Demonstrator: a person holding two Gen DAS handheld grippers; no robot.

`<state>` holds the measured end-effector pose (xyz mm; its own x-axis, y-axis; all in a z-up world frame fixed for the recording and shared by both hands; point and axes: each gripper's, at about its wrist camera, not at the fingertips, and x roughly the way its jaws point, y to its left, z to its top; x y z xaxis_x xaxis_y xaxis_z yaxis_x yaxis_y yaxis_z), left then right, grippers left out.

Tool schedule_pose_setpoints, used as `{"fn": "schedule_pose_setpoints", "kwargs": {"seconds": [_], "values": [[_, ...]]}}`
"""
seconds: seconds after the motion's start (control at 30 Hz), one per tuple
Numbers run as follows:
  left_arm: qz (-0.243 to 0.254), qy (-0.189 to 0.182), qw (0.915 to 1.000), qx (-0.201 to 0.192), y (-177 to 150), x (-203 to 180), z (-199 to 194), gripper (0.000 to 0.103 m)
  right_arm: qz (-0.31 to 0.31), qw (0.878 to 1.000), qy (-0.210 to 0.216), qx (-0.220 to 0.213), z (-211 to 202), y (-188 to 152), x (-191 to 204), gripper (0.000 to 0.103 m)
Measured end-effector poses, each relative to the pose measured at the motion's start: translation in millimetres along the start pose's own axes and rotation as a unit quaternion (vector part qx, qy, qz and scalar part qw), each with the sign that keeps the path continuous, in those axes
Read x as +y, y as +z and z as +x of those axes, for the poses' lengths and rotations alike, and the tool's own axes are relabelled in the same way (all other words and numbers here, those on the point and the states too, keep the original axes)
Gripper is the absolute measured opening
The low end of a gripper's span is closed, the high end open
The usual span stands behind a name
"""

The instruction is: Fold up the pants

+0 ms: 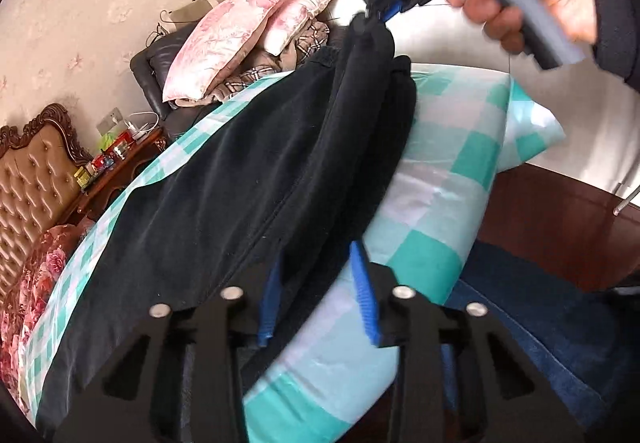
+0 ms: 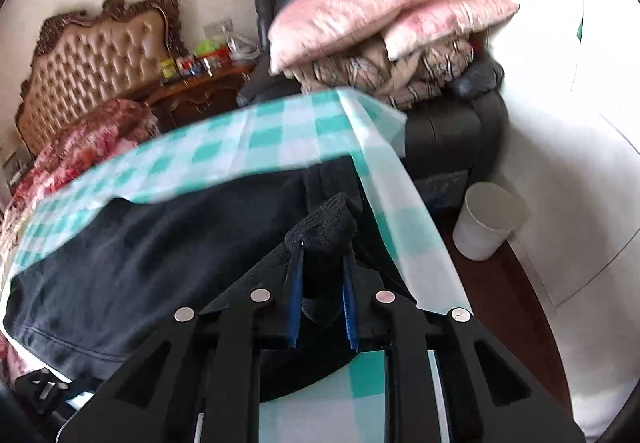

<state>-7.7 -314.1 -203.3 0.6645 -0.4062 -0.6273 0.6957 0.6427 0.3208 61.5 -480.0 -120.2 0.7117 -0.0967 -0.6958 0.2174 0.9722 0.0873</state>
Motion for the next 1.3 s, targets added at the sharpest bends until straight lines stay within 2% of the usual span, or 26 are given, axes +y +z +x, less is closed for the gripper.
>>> {"fn": "schedule_pose_setpoints", "kwargs": {"seconds": [0.07, 0.17, 0.27, 0.33, 0.4, 0.43, 0.47, 0.53, 0.63, 0.73, 0.77, 0.8, 0.83, 0.87, 0.93, 0.97, 1.0, 1.07, 1.1, 1.13, 1.17, 1.23, 1.27, 1.3], "values": [[-0.016, -0.015, 0.9998, -0.003, -1.1, 0.3, -7.3, 0.045, -0.008, 0.999, -0.033, 0.022, 16.3, -15.0, -5.8, 0.018], [-0.054, -0.041, 0.9977, -0.005, -5.4, 4.6, -21.6, 0.049, -0.011, 0.999, -0.047, 0.018, 9.3, -33.0, -12.5, 0.019], [-0.109, -0.071, 0.9916, -0.005, -15.7, 15.0, -34.2, 0.051, -0.025, 0.997, -0.070, 0.014, 10.3, -43.3, -15.8, 0.021], [-0.125, -0.072, 0.9895, -0.003, -20.9, 19.7, -40.1, 0.051, -0.037, 0.995, -0.086, 0.014, 11.2, -42.5, -11.1, 0.024], [-0.139, -0.062, 0.9884, -0.003, -28.0, 27.5, -49.7, 0.051, -0.057, 0.992, -0.115, 0.024, 10.7, -38.9, -0.8, 0.047], [-0.149, -0.055, 0.9873, -0.005, -31.8, 33.4, -55.1, 0.051, -0.069, 0.987, -0.142, 0.028, 9.4, -34.5, 5.4, 0.065], [-0.169, -0.047, 0.9844, -0.008, -37.8, 43.2, -62.6, 0.051, -0.078, 0.984, -0.160, 0.019, 6.2, -32.2, 8.7, 0.069], [-0.239, -0.031, 0.9703, -0.016, -58.0, 77.0, -80.6, 0.051, -0.086, 0.980, -0.178, -0.016, -2.0, -28.7, 12.4, 0.069], [-0.325, 0.021, 0.9452, -0.021, -94.6, 121.2, -102.8, 0.051, -0.086, 0.976, -0.198, 0.011, 20.4, -30.2, 5.1, 0.069], [-0.416, 0.107, 0.9029, 0.000, -149.7, 173.8, -123.9, 0.049, -0.064, 0.974, -0.216, 0.000, 19.8, -26.5, 0.8, 0.071], [-0.453, 0.139, 0.8808, 0.000, -175.3, 193.7, -136.4, 0.049, -0.050, 0.969, -0.241, -0.004, 15.6, -22.2, 0.2, 0.073], [-0.477, 0.156, 0.8647, -0.002, -192.5, 206.5, -145.1, 0.049, -0.031, 0.964, -0.265, -0.012, 10.0, -17.1, -0.7, 0.073], [-0.501, 0.173, 0.8480, -0.002, -211.2, 219.8, -153.2, 0.049, 0.003, 0.963, -0.266, -0.031, -2.1, -10.3, -1.3, 0.075], [-0.514, 0.184, 0.8379, 0.001, -224.3, 228.7, -157.9, 0.049, 0.019, 0.965, -0.258, -0.040, -8.6, -6.4, -0.5, 0.078], [-0.537, 0.200, 0.8193, 0.017, -253.1, 249.0, -162.2, 0.049, 0.039, 0.973, -0.219, -0.059, -20.7, 3.1, 19.4, 0.078], [-0.548, 0.206, 0.8108, 0.019, -266.4, 257.4, -164.1, 0.043, 0.027, 0.979, -0.192, -0.060, -23.3, 6.3, 37.9, 0.079], [-0.555, 0.208, 0.8058, 0.008, -276.0, 264.8, -170.1, 0.032, 0.007, 0.985, -0.162, -0.058, -23.9, 9.5, 58.6, 0.079], [-0.561, 0.224, 0.7973, 0.005, -284.8, 277.8, -180.5, 0.033, -0.044, 0.993, -0.092, -0.056, -25.9, 11.1, 115.2, 0.080], [-0.564, 0.244, 0.7891, 0.004, -290.5, 281.9, -188.8, 0.042, -0.065, 0.995, -0.059, -0.055, -26.0, 9.8, 142.7, 0.080], [-0.573, 0.257, 0.7784, -0.002, -298.4, 287.3, -198.3, 0.047, -0.095, 0.994, -0.008, -0.046, -24.6, 5.9, 179.3, 0.080], [-0.598, 0.260, 0.7577, -0.027, -312.5, 293.4, -215.3, 0.047, -0.119, 0.992, 0.029, -0.036, -21.6, 1.1, 208.2, 0.080], [-0.632, 0.253, 0.7297, -0.066, -332.5, 298.9, -237.6, 0.047, -0.163, 0.981, 0.102, -0.007, -10.9, -9.1, 271.7, 0.079], [-0.652, 0.243, 0.7123, -0.091, -346.2, 299.2, -251.4, 0.047, -0.184, 0.974, 0.132, 0.007, -5.3, -14.8, 301.0, 0.078], [-0.662, 0.234, 0.7048, -0.105, -350.7, 299.0, -256.2, 0.047, -0.202, 0.967, 0.156, 0.019, 0.4, -20.9, 327.3, 0.077]]}}
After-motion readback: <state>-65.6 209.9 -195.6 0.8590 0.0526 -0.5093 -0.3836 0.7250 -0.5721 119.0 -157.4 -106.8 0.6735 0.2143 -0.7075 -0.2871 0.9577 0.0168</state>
